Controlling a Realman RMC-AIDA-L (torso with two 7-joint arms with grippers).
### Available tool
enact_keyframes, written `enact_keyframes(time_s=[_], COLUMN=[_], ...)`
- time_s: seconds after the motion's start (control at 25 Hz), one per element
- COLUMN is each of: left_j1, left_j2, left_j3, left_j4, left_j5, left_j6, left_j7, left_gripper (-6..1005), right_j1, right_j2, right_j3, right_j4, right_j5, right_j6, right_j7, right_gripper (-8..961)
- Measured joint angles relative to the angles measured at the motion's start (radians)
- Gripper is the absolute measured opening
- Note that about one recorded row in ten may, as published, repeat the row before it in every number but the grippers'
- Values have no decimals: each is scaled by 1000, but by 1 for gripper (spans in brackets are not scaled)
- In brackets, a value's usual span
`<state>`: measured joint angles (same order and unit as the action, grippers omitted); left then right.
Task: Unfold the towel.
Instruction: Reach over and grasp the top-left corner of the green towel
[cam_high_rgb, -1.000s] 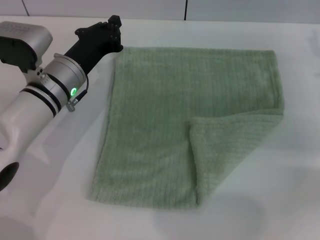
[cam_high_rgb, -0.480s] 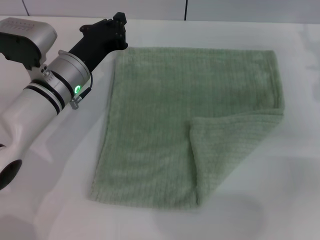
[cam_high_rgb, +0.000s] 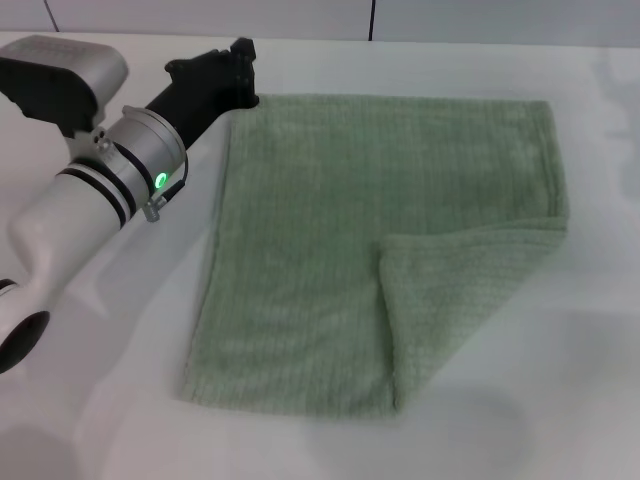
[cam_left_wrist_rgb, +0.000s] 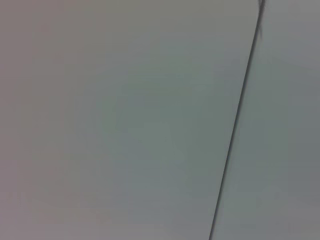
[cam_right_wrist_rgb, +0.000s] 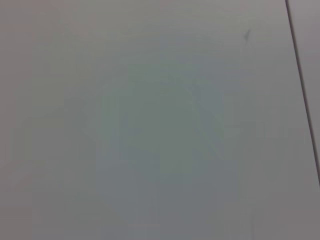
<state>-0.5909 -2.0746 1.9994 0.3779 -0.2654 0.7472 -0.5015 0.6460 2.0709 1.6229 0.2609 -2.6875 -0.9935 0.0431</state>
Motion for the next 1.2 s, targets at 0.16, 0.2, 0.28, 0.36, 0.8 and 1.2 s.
enact_keyframes(time_s=[0.16, 0.2, 0.28, 0.36, 0.8, 1.2], left_j1=[-21, -28, -39, -39, -89, -106], left_j2=[-3, -3, -4, -4, -6, -6], left_j3=[22, 22, 22, 22, 15, 22], left_j4=[6, 7, 8, 8, 5, 0], left_j5=[16, 20, 23, 23, 17, 22], left_j6=[-83, -107, -146, -146, -330, -391], left_j7=[0, 0, 0, 0, -22, -23], left_gripper=[-2, -2, -2, -2, -2, -2], right_j1=[1, 1, 1, 1, 1, 13], right_j2=[2, 2, 2, 2, 3, 2], right_j3=[-2, -5, -16, -27, -93, -128], right_j4=[1, 1, 0, -3, -13, -8], right_j5=[0, 0, 0, 0, 0, 0], right_j6=[8, 11, 17, 20, 78, 136], right_j7=[-1, -1, 0, 0, 1, -4], right_gripper=[815, 815, 815, 815, 816, 815])
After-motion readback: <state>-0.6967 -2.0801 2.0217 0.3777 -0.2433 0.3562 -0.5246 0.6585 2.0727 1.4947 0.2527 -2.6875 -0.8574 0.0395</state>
